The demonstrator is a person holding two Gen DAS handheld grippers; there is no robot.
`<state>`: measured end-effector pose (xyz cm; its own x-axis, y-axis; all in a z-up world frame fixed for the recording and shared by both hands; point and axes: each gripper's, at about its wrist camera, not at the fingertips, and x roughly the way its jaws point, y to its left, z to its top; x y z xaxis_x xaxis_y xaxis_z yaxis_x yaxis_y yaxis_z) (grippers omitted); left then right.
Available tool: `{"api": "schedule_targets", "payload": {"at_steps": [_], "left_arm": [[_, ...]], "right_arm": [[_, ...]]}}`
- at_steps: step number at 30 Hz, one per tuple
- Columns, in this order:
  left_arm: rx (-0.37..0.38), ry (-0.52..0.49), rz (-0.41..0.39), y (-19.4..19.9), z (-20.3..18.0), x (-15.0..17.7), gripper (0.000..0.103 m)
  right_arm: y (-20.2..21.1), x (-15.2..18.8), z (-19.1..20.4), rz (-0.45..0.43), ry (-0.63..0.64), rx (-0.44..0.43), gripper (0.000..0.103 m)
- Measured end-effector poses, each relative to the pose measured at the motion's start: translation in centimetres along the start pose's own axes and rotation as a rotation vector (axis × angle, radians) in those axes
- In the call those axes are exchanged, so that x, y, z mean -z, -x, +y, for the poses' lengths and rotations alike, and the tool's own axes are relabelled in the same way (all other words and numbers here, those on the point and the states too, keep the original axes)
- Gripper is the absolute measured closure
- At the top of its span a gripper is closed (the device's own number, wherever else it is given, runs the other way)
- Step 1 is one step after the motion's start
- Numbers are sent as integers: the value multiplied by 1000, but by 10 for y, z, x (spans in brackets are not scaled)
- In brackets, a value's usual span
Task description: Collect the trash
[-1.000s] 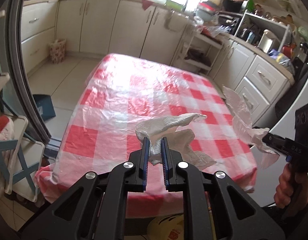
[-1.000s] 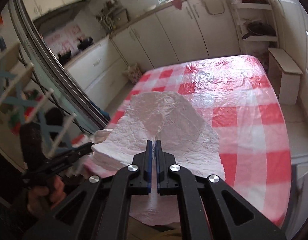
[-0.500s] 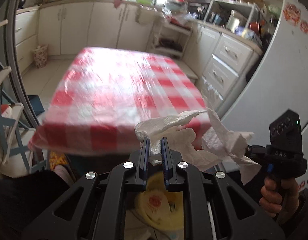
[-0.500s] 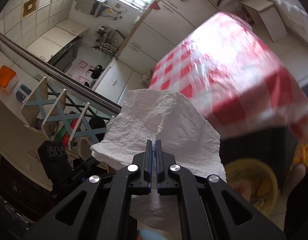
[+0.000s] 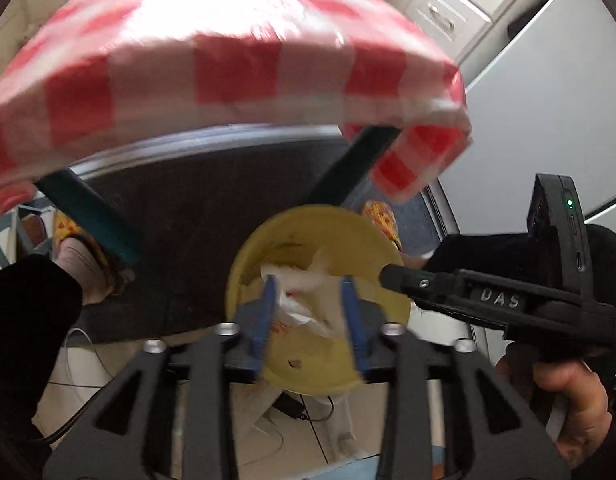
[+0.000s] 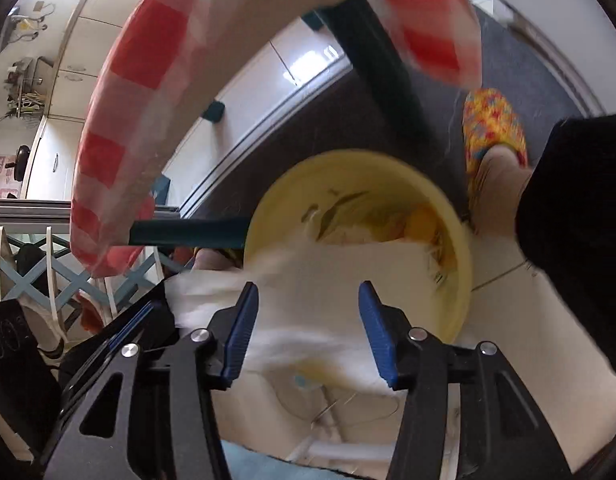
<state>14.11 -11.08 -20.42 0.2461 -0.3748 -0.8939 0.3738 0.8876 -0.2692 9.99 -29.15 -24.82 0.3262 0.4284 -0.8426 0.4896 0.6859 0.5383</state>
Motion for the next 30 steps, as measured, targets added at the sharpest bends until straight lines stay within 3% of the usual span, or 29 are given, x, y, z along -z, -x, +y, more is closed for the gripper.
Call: {"api": "schedule_targets", "payload": {"at_steps": [6,8,9,11,13,14,17,24,30], "left_arm": [[-9,59,-108,35,20,-7,59],[-25,64,-185,60,24,-7,57],[-47,57,-235,77,23,-6,56],[-102,39,-336,110,19,-3,41],[-154,28,-412,135,19,4,32],[-181,31,-451,150,20,8,30],[-230,50,-528,182,25,18,21],[-277,59,-640,241,25,30,11],[-306,10,-697,276,3,39,8]], "right_arm": [[20,-1,8,-108,33,-70,49],[34,1,18,-175,106,-45,49],[47,6,32,-238,180,-16,49],[72,21,61,-382,337,23,45],[102,44,91,-563,504,48,22],[112,54,99,-631,555,56,17],[140,84,121,-811,689,82,13],[200,131,138,-966,747,-2,8],[228,156,161,-996,785,-22,7]]}}
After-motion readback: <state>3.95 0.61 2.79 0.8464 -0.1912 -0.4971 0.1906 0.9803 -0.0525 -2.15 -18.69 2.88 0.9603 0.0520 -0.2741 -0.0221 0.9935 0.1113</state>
